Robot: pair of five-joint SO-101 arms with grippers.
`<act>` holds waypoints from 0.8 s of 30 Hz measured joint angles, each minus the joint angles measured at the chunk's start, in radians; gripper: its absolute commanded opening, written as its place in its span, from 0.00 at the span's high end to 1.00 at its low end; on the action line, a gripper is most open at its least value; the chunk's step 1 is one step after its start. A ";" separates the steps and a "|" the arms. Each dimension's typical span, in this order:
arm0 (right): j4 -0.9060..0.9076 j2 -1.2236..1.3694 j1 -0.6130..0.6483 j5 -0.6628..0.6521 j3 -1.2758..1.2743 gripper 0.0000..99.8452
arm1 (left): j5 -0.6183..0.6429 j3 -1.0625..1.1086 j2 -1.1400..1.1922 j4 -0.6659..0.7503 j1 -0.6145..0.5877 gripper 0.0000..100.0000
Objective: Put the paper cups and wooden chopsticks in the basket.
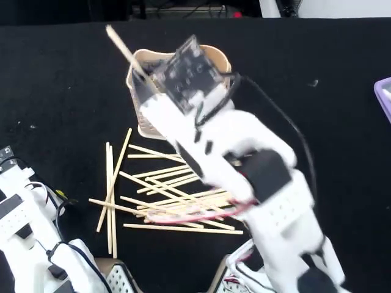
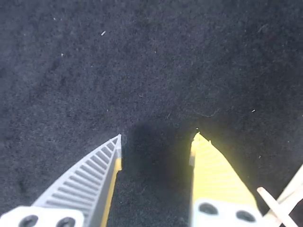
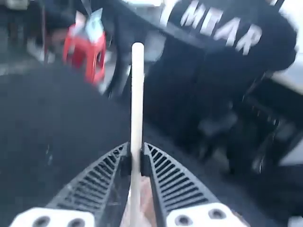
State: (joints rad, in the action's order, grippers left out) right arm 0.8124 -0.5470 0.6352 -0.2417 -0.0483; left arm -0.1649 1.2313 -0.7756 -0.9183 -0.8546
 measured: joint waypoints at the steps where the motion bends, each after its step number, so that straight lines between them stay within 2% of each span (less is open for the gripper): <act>1: -0.060 0.032 0.000 0.006 0.002 0.99 | 0.000 0.000 0.000 0.000 0.000 0.77; 6: -0.311 0.186 0.002 0.014 0.002 0.99 | 0.000 0.000 0.000 0.000 0.000 0.77; 12: -0.522 0.304 -0.025 0.014 0.002 0.99 | 0.000 0.000 0.000 0.000 0.000 0.77; 16: -0.588 0.364 -0.072 0.014 0.002 0.99 | 0.000 0.000 0.000 0.000 0.000 0.77; 22: -0.594 0.453 -0.095 0.014 0.002 0.98 | 0.000 0.000 0.000 0.000 0.000 0.77; 24: -0.585 0.459 -0.094 0.014 0.002 0.93 | 0.000 0.000 0.000 0.000 0.000 0.77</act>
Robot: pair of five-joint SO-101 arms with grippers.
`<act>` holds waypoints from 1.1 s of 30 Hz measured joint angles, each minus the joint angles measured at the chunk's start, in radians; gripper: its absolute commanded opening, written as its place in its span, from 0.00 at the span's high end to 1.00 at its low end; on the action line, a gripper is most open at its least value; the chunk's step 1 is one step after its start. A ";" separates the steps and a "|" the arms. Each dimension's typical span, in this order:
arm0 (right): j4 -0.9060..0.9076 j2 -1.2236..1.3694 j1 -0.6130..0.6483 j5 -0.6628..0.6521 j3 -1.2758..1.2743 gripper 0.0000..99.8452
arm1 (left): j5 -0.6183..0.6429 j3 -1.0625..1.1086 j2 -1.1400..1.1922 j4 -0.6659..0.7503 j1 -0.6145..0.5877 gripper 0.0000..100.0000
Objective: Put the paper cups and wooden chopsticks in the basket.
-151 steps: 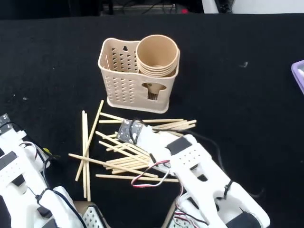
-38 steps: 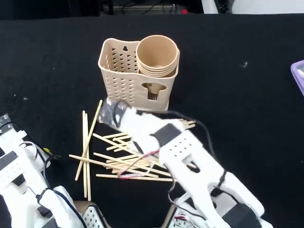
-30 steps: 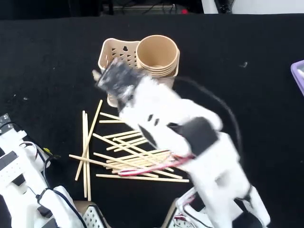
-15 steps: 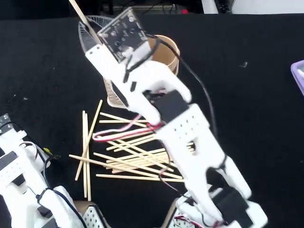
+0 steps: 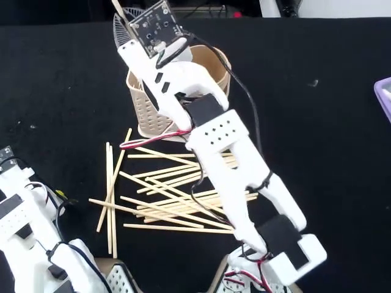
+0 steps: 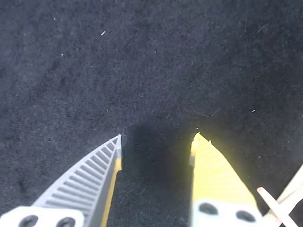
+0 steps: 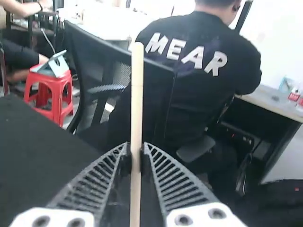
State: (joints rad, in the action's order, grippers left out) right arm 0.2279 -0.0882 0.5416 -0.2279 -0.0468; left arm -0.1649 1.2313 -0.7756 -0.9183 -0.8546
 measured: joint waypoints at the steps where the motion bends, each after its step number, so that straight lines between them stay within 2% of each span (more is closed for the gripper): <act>1: 0.014 0.000 0.000 0.000 0.000 0.90 | 0.000 0.000 0.000 0.000 0.000 0.77; 3: 0.044 0.000 0.000 0.000 0.000 0.87 | 0.000 0.000 0.000 0.000 0.000 0.77; 9: 0.169 -0.003 0.000 0.040 0.021 0.87 | 0.000 0.000 0.000 0.000 0.000 0.77; 14: 0.318 -0.114 0.000 0.043 0.071 0.88 | 0.000 0.000 0.000 0.000 0.000 0.77; 20: 0.638 -0.376 0.000 0.043 0.077 0.88 | 0.000 0.000 0.000 0.000 0.000 0.76; 24: 0.918 -0.555 -0.002 0.041 0.078 0.88 | 0.000 0.000 0.000 -0.009 0.064 0.76; 29: 1.237 -0.715 -0.138 0.041 0.064 0.87 | -0.064 -0.094 0.000 -0.146 0.193 0.76; 33: 1.304 -0.816 -0.290 0.041 -0.106 0.88 | -0.150 -0.239 0.000 -0.315 0.304 0.76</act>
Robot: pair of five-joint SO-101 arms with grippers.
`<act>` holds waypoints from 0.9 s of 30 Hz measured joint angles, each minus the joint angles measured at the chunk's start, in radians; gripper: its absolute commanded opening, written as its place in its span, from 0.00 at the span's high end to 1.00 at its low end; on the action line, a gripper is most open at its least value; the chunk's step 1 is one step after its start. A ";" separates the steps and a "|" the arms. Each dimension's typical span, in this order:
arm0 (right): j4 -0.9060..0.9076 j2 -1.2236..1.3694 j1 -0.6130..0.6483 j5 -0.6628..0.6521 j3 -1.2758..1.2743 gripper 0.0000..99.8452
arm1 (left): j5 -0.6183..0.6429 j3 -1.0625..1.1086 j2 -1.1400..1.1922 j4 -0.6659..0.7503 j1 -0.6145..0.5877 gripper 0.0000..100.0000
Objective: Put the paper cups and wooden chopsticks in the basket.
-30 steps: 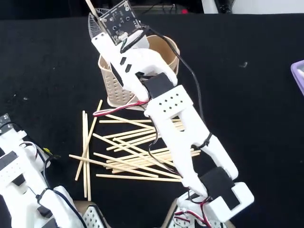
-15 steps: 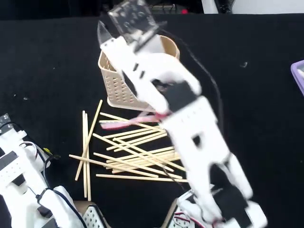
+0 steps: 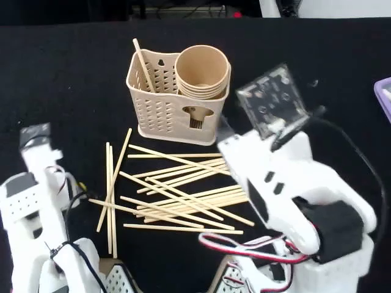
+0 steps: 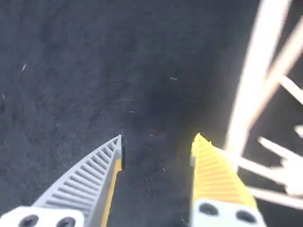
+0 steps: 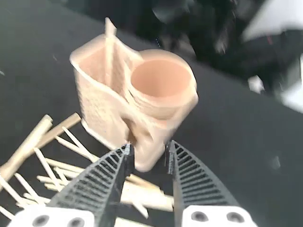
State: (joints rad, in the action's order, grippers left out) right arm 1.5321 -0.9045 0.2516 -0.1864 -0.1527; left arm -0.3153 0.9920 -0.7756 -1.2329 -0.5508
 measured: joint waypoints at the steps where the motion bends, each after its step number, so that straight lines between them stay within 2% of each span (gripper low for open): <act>1: 0.000 -0.014 -0.032 0.000 -0.069 0.88 | -0.018 -0.037 0.000 -0.041 0.025 0.76; 6: -0.164 -0.084 -0.141 -0.044 -0.483 0.88 | -0.048 -0.196 0.000 -0.273 0.141 0.76; 11: -0.402 -0.147 -0.184 -0.049 -0.844 0.88 | -0.075 -0.181 0.000 -0.315 0.298 0.76; 17: -0.520 -0.216 -0.183 -0.051 -1.060 0.88 | -0.244 -0.043 0.000 -0.176 0.439 0.76; 24: -0.559 -0.265 -0.183 -0.051 -1.146 0.88 | -0.381 0.086 0.000 0.009 0.445 0.76; 27: -0.562 -0.269 -0.183 -0.051 -1.155 0.88 | -0.414 0.110 0.000 0.081 0.404 0.76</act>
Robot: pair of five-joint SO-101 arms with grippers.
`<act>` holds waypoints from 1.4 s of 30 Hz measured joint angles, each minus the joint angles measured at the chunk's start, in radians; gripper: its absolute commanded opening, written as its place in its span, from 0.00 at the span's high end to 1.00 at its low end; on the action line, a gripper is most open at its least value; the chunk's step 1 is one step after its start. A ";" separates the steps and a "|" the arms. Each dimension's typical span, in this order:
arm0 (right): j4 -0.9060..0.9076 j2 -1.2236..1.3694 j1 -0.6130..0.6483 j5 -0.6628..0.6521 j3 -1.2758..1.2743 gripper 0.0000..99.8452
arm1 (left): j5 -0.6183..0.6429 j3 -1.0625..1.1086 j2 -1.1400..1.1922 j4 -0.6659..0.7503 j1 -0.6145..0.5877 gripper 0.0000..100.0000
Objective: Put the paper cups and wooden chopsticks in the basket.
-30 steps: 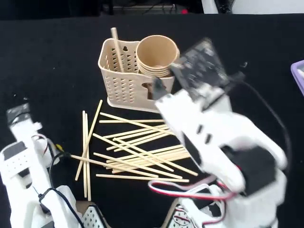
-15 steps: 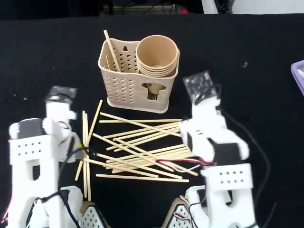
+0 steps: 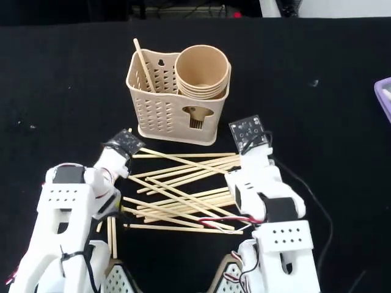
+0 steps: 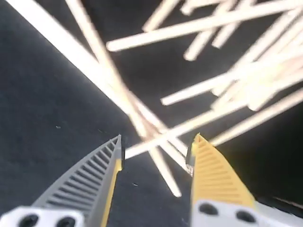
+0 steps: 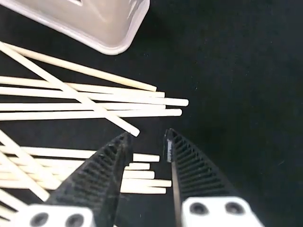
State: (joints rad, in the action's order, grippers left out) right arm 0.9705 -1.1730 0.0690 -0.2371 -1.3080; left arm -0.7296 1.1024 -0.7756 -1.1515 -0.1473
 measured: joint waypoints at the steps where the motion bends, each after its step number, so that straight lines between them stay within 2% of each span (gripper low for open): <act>1: 0.000 0.000 0.000 0.000 0.000 0.88 | -0.005 0.003 0.000 0.018 -0.021 0.76; 6: 0.000 0.000 0.000 0.000 0.000 0.88 | -0.091 0.031 0.000 0.037 -0.074 0.70; 15: 0.000 0.000 0.000 0.000 0.000 0.88 | -0.252 0.058 0.000 0.041 -0.078 0.70; 28: 0.000 0.000 0.000 0.000 0.000 0.88 | -0.275 0.133 0.000 0.051 -0.069 0.70; 31: 0.000 0.000 0.000 -0.005 0.000 0.88 | -0.275 0.137 -0.003 0.051 -0.057 0.74; 37: 0.000 0.000 0.000 -0.005 0.000 0.88 | -0.275 0.137 -0.005 0.043 -0.037 0.90; 42: -0.020 0.000 0.000 -0.005 -0.015 0.88 | -0.275 0.137 -0.009 0.043 -0.035 0.91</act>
State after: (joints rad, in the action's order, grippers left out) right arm 0.9505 -1.1730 0.0690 -0.2417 -1.3234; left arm -1.0042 1.2390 -0.7848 -1.1086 -0.1826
